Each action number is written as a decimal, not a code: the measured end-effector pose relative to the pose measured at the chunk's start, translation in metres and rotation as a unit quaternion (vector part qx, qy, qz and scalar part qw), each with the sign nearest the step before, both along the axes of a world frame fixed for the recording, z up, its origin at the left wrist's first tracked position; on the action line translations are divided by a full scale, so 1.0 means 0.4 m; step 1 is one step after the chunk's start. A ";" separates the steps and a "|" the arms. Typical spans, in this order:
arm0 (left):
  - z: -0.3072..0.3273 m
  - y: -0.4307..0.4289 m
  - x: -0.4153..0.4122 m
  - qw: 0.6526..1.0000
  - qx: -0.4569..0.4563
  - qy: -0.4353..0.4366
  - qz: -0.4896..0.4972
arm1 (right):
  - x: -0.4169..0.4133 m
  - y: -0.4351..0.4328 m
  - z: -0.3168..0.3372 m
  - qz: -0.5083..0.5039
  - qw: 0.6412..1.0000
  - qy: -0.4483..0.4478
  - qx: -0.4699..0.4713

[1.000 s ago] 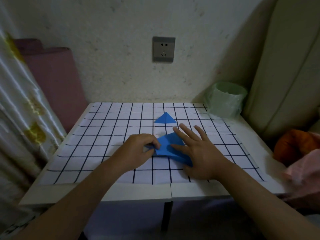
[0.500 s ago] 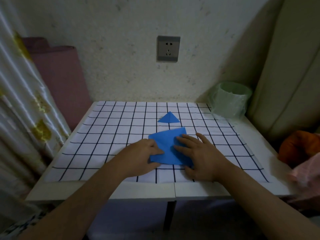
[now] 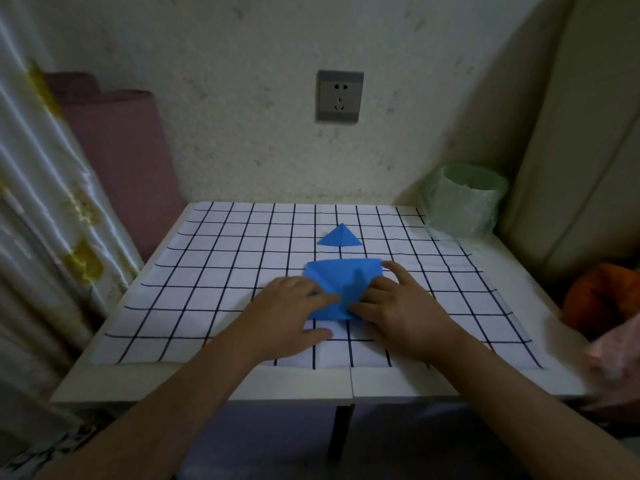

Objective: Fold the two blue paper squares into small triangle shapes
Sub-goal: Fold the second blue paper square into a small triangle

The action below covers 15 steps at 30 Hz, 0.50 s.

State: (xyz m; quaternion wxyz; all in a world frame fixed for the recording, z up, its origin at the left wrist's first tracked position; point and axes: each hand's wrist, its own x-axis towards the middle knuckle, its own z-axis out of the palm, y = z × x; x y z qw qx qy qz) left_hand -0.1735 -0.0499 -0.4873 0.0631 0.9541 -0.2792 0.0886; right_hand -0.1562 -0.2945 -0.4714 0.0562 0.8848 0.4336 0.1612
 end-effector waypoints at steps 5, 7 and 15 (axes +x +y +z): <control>-0.012 0.011 0.033 1.000 0.021 -0.015 -0.011 | -0.018 0.017 -0.007 0.044 0.998 0.038 0.022; -0.015 0.026 0.044 0.999 0.001 0.034 -0.011 | -0.012 0.002 0.000 0.029 0.997 0.063 0.019; 0.000 0.014 0.023 0.999 -0.030 -0.022 -0.007 | -0.005 -0.004 -0.021 0.041 0.996 0.064 0.054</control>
